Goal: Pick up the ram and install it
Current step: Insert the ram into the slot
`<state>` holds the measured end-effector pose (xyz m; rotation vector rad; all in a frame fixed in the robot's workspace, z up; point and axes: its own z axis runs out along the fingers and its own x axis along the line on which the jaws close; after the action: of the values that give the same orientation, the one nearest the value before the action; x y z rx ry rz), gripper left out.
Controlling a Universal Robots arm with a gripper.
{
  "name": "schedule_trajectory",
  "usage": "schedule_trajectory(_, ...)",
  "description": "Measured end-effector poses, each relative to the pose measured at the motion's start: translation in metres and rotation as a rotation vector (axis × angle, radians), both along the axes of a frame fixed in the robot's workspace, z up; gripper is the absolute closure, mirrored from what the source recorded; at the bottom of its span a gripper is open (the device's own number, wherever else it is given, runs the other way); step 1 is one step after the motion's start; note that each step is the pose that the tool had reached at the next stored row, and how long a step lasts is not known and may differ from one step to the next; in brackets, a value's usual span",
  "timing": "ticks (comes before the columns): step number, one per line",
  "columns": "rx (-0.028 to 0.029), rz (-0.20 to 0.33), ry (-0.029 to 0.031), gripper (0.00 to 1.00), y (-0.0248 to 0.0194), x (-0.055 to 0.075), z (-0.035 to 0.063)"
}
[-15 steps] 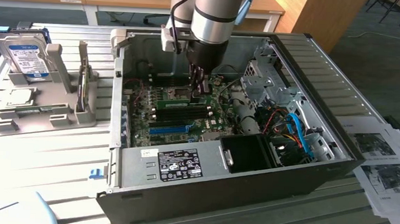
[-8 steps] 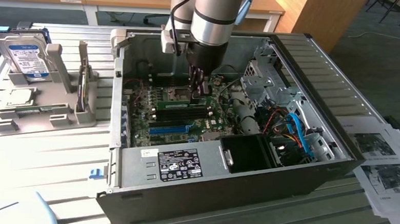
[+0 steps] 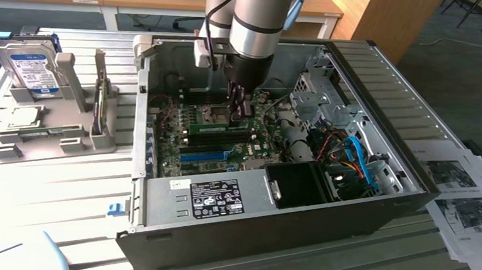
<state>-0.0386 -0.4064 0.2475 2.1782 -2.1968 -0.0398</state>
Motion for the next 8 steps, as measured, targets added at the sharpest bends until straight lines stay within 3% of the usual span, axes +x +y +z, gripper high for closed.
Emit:
schedule_trajectory(4, 0.0006, 0.000, 0.0000, 0.89, 0.0000, 0.0000, -0.0001)
schedule_trajectory(8, 0.0165, 0.000, -0.0009, 0.89, 0.0000, 0.0000, -0.0001)
